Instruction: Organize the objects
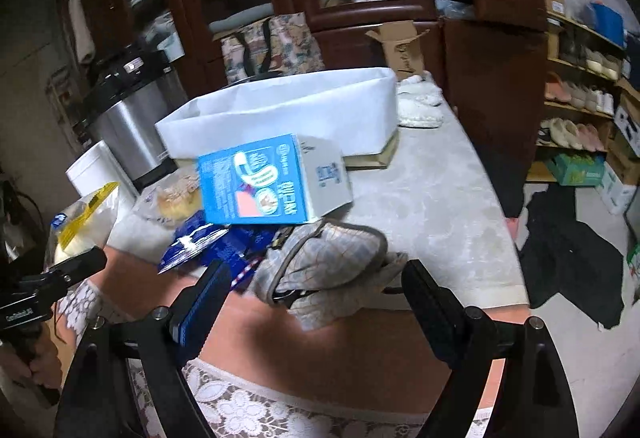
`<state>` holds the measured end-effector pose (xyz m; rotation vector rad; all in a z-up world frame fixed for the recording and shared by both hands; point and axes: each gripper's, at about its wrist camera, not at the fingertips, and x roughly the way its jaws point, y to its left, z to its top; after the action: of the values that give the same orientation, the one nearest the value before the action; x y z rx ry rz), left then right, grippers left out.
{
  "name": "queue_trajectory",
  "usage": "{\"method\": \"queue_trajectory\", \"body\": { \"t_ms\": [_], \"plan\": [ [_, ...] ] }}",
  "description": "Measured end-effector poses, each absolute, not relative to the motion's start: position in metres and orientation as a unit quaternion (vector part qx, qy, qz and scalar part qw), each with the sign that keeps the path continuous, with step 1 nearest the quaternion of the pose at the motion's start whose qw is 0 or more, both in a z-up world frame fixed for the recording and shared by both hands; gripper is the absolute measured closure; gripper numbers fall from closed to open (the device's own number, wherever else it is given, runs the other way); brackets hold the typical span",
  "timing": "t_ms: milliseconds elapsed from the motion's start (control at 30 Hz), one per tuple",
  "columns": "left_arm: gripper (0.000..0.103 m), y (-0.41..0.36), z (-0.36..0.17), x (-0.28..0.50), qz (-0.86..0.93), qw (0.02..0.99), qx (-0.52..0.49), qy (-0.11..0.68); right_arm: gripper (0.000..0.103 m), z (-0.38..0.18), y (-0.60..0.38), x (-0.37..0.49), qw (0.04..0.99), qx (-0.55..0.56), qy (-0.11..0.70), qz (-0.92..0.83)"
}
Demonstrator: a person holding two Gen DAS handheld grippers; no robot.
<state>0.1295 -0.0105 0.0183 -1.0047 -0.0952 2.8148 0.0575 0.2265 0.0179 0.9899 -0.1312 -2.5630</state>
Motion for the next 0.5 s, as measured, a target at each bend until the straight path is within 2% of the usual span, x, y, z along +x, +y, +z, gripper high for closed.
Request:
{"method": "queue_trajectory", "body": {
  "t_ms": [167, 500],
  "plan": [
    [0.026, 0.001, 0.021, 0.109, 0.935, 0.096, -0.338, -0.032, 0.016, 0.031, 0.237, 0.064, 0.208, 0.336, -0.066, -0.916],
    [0.026, 0.022, 0.066, 0.046, 0.939, 0.099, -0.328, -0.010, 0.016, 0.078, 0.231, 0.043, 0.224, 0.305, -0.078, -0.922]
  ]
}}
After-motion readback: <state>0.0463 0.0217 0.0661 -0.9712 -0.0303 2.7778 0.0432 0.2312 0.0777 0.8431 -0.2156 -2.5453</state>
